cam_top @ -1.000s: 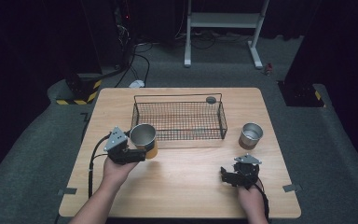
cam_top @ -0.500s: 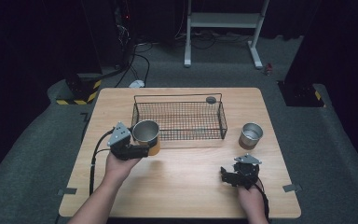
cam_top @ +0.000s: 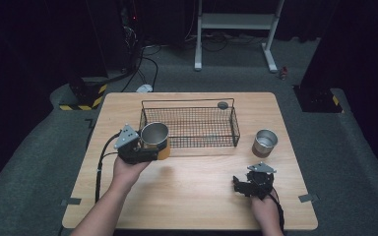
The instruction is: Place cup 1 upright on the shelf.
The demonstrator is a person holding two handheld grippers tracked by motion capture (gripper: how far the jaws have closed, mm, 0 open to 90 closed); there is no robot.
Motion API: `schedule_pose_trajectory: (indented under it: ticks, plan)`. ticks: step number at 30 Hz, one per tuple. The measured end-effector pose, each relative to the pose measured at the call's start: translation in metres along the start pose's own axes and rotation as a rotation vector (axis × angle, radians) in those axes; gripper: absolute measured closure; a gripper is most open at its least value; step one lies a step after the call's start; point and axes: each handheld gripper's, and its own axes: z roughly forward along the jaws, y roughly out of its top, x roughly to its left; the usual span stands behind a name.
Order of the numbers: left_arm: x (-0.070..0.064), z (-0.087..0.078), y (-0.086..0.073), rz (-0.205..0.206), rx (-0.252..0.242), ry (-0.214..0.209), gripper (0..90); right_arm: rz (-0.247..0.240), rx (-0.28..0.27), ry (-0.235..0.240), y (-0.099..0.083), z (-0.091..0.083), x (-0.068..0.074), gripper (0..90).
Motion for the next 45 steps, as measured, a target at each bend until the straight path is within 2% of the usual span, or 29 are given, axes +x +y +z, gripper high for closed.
schedule_pose_trajectory:
  ticks: [10,12,15,16,21,30,41,45]
  plan:
    - [0.004,0.007,0.007,0.009,0.018,0.023,13.3,0.0,0.0,0.0,0.0,0.0,0.0,8.4]
    - [0.003,0.009,0.008,0.019,0.002,0.028,13.3,-0.001,0.001,0.001,0.0,0.0,0.0,8.4]
    - [0.004,0.012,0.009,0.015,-0.005,0.03,13.3,-0.001,0.001,0.001,0.0,0.0,0.0,8.4]
    - [0.004,0.013,0.01,0.021,0.008,0.034,13.3,-0.001,0.001,0.001,0.0,0.0,0.0,8.4]
    - [0.005,0.021,0.016,0.023,0.013,0.035,13.3,-0.001,0.001,0.001,0.0,0.0,0.0,8.4]
    - [0.007,0.036,0.026,0.01,0.019,0.033,13.3,-0.002,0.001,0.002,0.0,0.0,0.0,8.4]
    - [0.019,0.059,0.035,0.012,0.042,0.068,13.3,-0.002,0.001,0.002,0.0,0.0,0.0,8.4]
    - [0.022,0.066,0.035,-0.008,0.028,0.076,13.3,-0.002,0.0,0.002,0.0,0.0,0.0,8.4]
